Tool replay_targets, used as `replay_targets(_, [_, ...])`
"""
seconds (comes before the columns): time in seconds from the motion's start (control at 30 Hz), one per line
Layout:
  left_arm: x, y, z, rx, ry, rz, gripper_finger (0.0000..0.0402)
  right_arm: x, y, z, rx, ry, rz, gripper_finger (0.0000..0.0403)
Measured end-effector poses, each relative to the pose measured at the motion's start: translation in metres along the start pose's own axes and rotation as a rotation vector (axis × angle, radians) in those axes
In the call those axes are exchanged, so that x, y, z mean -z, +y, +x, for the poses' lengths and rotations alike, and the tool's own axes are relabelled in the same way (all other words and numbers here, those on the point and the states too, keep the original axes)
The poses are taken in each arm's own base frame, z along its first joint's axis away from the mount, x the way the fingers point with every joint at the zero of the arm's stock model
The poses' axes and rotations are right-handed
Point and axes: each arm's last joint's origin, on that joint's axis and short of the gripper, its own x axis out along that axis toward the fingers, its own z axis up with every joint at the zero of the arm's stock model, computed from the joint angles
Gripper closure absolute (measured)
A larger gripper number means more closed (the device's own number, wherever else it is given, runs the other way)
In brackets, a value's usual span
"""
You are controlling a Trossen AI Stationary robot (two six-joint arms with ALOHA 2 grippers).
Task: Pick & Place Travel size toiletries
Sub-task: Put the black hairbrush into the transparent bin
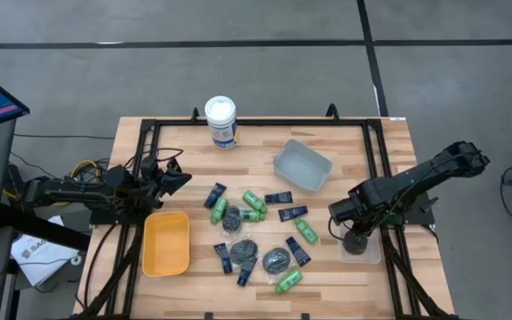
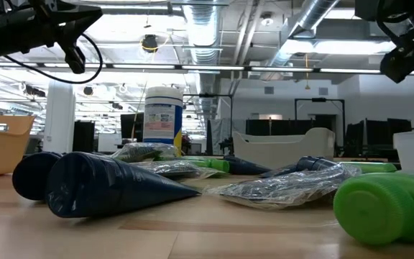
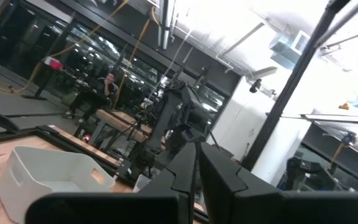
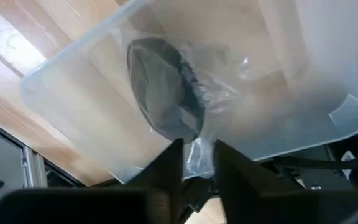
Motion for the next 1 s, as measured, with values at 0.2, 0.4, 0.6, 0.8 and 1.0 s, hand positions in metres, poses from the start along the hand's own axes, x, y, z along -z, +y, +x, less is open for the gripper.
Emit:
replay_targets(0.2, [-0.001,0.001,0.0,-0.038,-0.028,-0.001,0.0382,-0.006,0.003,-0.016,-0.058,-0.041,0.025,0.0193])
replay_targets(0.4, [-0.001,0.001,0.0,-0.041,-0.03,-0.001,0.0358,-0.019,0.011,-0.061,-0.184,-0.197,0.02,0.0145])
replay_targets(0.6, [-0.001,0.001,0.0,-0.04,-0.03,-0.001,0.0326,-0.035,0.026,-0.105,-0.324,-0.507,-0.104,0.0143])
replay_targets(0.8, [-0.001,0.001,0.0,-0.039,-0.032,-0.001,0.0308,-0.063,0.047,-0.109,-0.297,-0.603,-0.299,0.0143])
replay_targets(1.0, [-0.002,0.001,0.0,-0.037,-0.034,-0.002,0.0294,-0.098,0.072,-0.095,-0.221,-0.51,-0.481,0.0143])
